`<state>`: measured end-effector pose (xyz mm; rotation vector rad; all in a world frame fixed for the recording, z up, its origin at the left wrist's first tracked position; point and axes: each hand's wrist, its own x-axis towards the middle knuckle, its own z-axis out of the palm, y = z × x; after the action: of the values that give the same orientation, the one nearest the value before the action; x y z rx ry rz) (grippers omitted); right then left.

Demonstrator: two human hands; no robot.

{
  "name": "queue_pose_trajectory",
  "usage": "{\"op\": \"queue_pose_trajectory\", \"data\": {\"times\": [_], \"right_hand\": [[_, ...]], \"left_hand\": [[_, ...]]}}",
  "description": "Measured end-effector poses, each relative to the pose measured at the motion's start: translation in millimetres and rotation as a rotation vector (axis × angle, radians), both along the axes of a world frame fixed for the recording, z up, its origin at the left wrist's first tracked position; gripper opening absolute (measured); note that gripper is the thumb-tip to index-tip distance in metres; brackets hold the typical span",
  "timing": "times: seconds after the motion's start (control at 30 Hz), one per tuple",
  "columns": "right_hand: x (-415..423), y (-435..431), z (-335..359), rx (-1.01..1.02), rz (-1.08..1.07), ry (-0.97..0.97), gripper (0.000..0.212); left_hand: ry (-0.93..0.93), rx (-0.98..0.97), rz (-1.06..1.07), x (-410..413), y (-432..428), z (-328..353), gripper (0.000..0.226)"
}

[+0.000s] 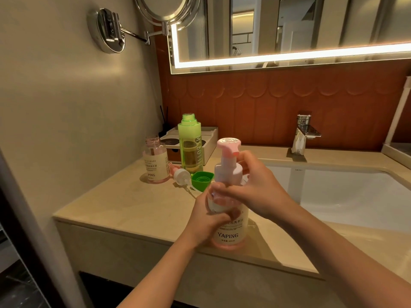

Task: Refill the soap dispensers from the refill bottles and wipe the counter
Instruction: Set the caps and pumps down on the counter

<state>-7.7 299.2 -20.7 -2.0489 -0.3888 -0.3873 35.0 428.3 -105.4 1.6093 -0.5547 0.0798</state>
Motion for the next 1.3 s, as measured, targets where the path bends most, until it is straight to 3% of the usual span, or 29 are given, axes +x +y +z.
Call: {"op": "queue_pose_trajectory", "data": {"times": [0.2, 0.4, 0.63, 0.87, 1.03, 1.3], "right_hand": [[-2.0, -6.0, 7.1, 0.087, 0.018, -0.156, 0.045], [3.8, -16.0, 9.7, 0.341, 0.02, -0.123, 0.028], [9.2, -28.2, 7.7, 0.719, -0.068, -0.071, 0.047], [11.7, -35.6, 4.1, 0.854, -0.136, -0.017, 0.043], [13.6, -44.5, 5.0, 0.958, -0.179, 0.031, 0.026], [25.8, -45.0, -0.4, 1.004, -0.215, 0.108, 0.034]], "left_hand": [[0.01, -0.039, -0.016, 1.5, -1.1, -0.2, 0.067], [-0.009, -0.032, -0.036, -2.5, -2.0, 2.3, 0.085], [0.024, -0.03, -0.041, -4.7, -2.1, 4.2, 0.097], [0.02, -0.001, -0.023, -8.5, -2.4, 6.9, 0.1], [0.014, -0.036, -0.001, -9.6, 1.5, 6.5, 0.075], [-0.044, -0.101, 0.139, -10.0, 42.2, 6.5, 0.081]]}}
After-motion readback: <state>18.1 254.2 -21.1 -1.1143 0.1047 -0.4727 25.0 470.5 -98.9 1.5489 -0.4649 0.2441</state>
